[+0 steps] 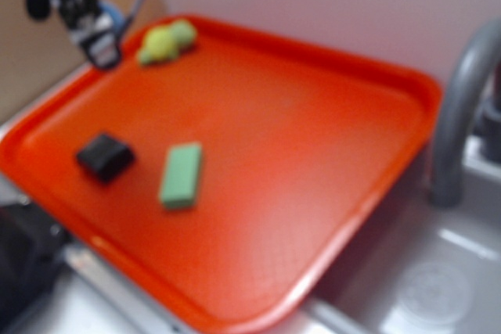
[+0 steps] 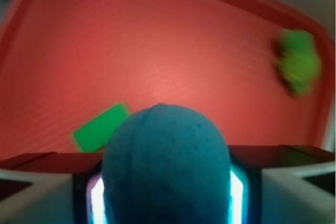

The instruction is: Grab the blue ball.

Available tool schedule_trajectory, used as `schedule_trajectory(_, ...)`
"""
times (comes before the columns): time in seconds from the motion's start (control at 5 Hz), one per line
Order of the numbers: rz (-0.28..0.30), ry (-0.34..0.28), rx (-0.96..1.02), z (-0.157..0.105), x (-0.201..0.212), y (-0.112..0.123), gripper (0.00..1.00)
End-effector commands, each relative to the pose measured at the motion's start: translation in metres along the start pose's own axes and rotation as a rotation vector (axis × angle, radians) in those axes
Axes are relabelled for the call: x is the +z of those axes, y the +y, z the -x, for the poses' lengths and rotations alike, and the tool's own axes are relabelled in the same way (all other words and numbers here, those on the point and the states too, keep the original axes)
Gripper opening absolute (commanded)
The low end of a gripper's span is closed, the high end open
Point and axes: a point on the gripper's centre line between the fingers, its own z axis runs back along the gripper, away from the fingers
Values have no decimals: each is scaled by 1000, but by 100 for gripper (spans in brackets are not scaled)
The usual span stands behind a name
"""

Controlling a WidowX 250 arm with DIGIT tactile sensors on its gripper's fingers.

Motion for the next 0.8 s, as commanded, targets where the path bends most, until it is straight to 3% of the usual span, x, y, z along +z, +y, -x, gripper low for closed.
schedule_trajectory(0.0,11,-59,67,14,30,-32,0)
schedule_trajectory(0.2,-18,-65,123,21,27,-36,0)
schedule_trajectory(0.6,2,-65,123,24,19,-31,0)
